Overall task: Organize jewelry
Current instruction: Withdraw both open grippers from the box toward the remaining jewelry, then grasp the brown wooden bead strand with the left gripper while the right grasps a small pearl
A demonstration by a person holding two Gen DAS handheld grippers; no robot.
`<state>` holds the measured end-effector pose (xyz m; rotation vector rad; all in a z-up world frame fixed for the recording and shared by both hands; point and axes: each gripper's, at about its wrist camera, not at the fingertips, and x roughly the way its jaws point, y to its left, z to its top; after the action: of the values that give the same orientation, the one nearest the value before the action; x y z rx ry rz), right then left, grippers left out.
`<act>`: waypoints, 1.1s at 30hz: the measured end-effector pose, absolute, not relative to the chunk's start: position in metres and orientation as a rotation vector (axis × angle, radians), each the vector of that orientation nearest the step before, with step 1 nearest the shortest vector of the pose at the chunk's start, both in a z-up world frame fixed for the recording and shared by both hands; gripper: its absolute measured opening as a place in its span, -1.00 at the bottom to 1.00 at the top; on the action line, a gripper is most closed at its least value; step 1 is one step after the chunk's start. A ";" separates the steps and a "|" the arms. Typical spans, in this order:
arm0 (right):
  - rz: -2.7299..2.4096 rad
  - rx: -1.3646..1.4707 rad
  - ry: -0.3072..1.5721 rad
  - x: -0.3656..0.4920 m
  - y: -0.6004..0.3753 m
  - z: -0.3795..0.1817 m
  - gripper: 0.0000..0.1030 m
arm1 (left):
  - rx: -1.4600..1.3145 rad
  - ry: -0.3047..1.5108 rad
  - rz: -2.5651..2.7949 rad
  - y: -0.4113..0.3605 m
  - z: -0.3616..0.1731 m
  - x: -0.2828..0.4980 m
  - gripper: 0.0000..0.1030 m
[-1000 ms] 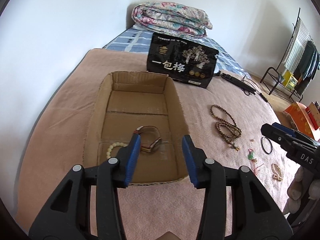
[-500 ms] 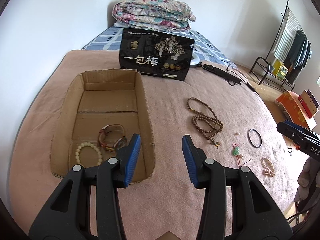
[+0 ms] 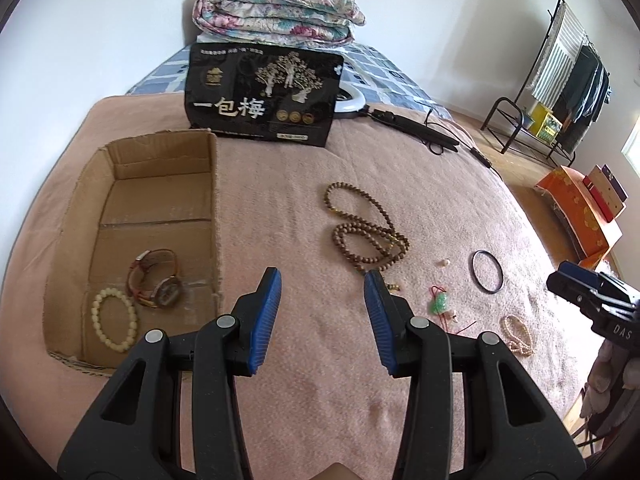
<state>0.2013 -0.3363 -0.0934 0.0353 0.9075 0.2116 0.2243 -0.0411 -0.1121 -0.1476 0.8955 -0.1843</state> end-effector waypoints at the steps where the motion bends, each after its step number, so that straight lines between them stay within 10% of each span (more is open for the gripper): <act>1: 0.219 0.038 0.913 0.201 -0.337 -0.095 0.33 | -0.148 0.904 -0.188 -0.044 -0.115 0.227 -0.15; 33: 0.429 -0.145 1.052 0.222 -0.309 -0.172 0.07 | -0.024 1.109 -0.225 -0.131 -0.207 0.322 0.31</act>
<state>0.2221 -0.3090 -0.1724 -0.1455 1.0523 0.4293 0.3221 -0.1315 -0.2068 -0.0243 1.1095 -0.2251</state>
